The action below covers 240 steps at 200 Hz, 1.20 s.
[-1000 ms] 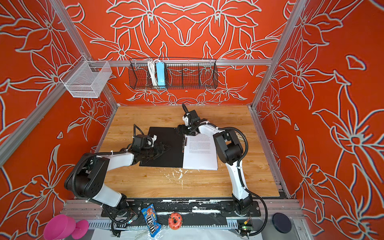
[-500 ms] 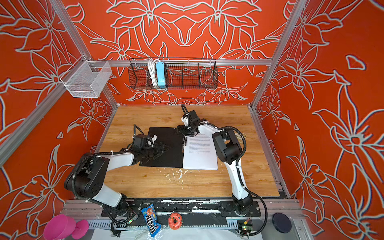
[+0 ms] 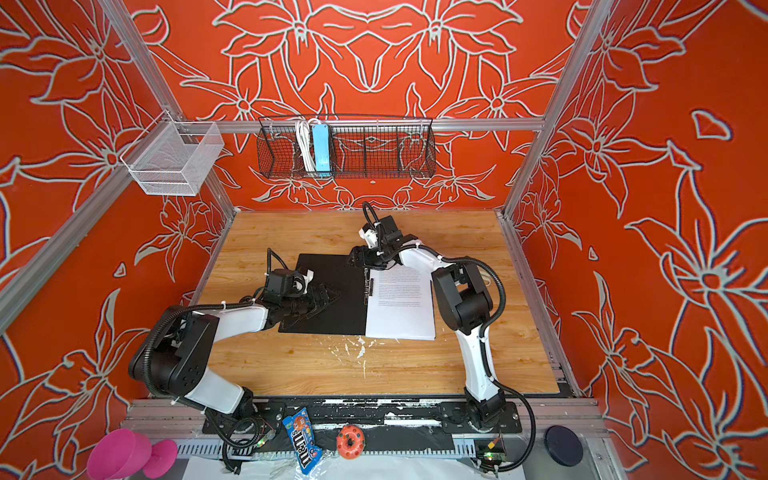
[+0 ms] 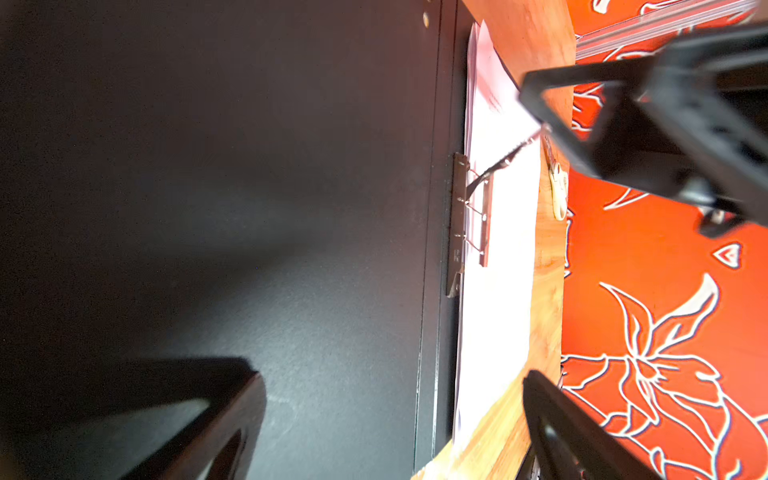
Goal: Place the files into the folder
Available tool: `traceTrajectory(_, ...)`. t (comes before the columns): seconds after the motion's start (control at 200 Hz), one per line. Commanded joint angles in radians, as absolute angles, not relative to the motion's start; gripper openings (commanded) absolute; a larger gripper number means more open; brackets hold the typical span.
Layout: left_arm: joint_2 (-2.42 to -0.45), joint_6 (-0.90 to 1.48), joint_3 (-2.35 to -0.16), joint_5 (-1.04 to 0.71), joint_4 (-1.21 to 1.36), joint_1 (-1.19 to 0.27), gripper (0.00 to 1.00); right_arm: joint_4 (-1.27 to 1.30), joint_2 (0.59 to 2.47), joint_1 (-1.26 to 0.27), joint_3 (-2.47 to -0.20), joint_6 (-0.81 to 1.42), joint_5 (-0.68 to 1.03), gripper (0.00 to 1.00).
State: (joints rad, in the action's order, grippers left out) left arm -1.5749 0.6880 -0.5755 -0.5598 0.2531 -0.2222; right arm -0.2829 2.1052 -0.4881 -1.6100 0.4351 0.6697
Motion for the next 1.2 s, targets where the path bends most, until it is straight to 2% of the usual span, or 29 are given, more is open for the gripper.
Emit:
traceTrajectory(0.0, -1.654, 0.692, -0.489, -0.454, -0.051, -0.217, 0.98, -0.258, 2.007, -0.5, -1.525, 0.472, 0.792, 0.83)
traceTrajectory(0.06, -1.647, 0.694, -0.486, -0.457, -0.048, -0.215, 0.98, -0.248, 1.945, -0.501, -1.472, 0.489, 0.808, 0.82)
traceTrajectory(0.305, -1.651, 0.695, -0.488, -0.486, -0.027, -0.215, 0.98, -0.371, 1.763, -0.502, -1.381, 0.531, 0.501, 0.79)
traceTrajectory(0.45, -1.624, 0.706, -0.478, -0.498, -0.011, -0.215, 0.98, -0.423, 1.724, -0.502, -1.341, 0.62, 0.352, 0.68)
traceTrajectory(0.535, -1.606, 0.717, -0.469, -0.5, -0.005, -0.215, 0.98, -0.42, 1.727, -0.504, -1.301, 0.723, 0.355, 0.53)
traceTrajectory(0.66, -1.618, 0.754, -0.439, -0.511, 0.06, -0.22, 0.98, -0.301, 1.688, -0.518, -1.183, 0.91, 0.347, 0.46)
traceTrajectory(0.766, -1.643, 0.789, -0.41, -0.501, 0.118, -0.248, 0.98, -0.295, 1.685, -0.529, -1.18, 0.984, 0.318, 0.36)
traceTrajectory(1.051, -1.761, 0.939, -0.397, -0.494, 0.32, -0.353, 0.98, -0.314, 1.721, -0.538, -1.237, 1.051, 0.312, 0.36)
traceTrajectory(1.196, -1.785, 0.968, -0.383, -0.502, 0.375, -0.361, 0.98, -0.367, 1.698, -0.538, -1.236, 1.073, 0.241, 0.3)
